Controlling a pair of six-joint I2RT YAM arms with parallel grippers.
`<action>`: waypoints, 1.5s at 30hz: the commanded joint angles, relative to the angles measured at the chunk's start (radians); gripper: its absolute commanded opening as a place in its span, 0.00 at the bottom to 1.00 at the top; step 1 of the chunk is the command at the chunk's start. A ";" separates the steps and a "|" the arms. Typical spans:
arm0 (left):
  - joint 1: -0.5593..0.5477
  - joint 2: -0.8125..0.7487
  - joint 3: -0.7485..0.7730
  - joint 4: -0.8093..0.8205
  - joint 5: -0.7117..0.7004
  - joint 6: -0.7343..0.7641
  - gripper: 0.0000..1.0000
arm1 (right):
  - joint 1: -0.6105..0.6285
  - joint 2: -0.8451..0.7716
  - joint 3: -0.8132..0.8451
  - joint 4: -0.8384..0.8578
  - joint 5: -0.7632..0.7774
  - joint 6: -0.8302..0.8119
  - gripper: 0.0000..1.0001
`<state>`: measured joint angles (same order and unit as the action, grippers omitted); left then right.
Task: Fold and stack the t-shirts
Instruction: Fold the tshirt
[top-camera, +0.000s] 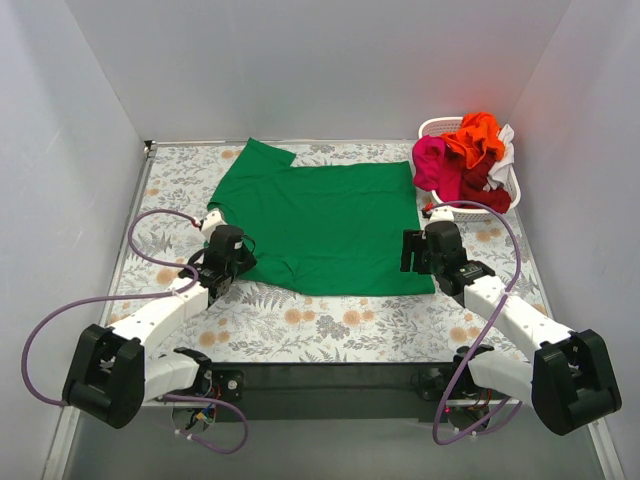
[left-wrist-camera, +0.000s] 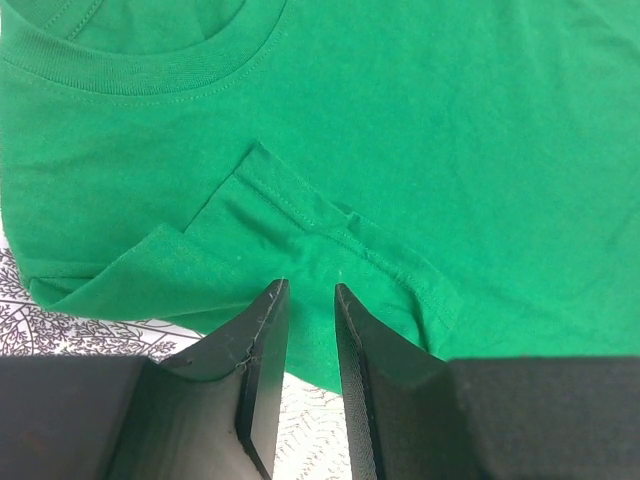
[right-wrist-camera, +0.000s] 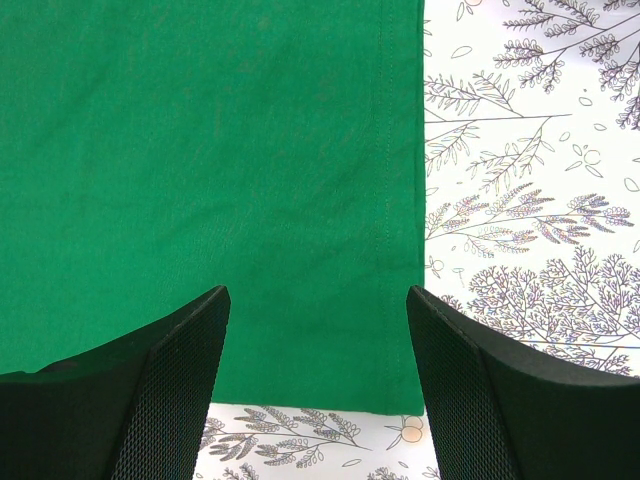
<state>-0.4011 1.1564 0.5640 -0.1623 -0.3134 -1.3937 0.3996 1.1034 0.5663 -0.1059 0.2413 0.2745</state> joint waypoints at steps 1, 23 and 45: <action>0.008 -0.024 0.011 0.023 -0.007 0.018 0.25 | -0.001 0.000 0.023 0.011 0.018 -0.008 0.65; 0.005 -0.380 -0.127 -0.262 0.083 -0.156 0.75 | 0.099 0.065 0.059 0.149 -0.152 0.015 0.63; 0.011 0.134 0.105 0.027 -0.134 0.045 0.72 | 0.226 0.066 0.056 0.114 -0.028 0.008 0.64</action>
<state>-0.3950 1.2621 0.6327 -0.1829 -0.3687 -1.4006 0.6231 1.2129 0.6281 -0.0010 0.1711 0.2882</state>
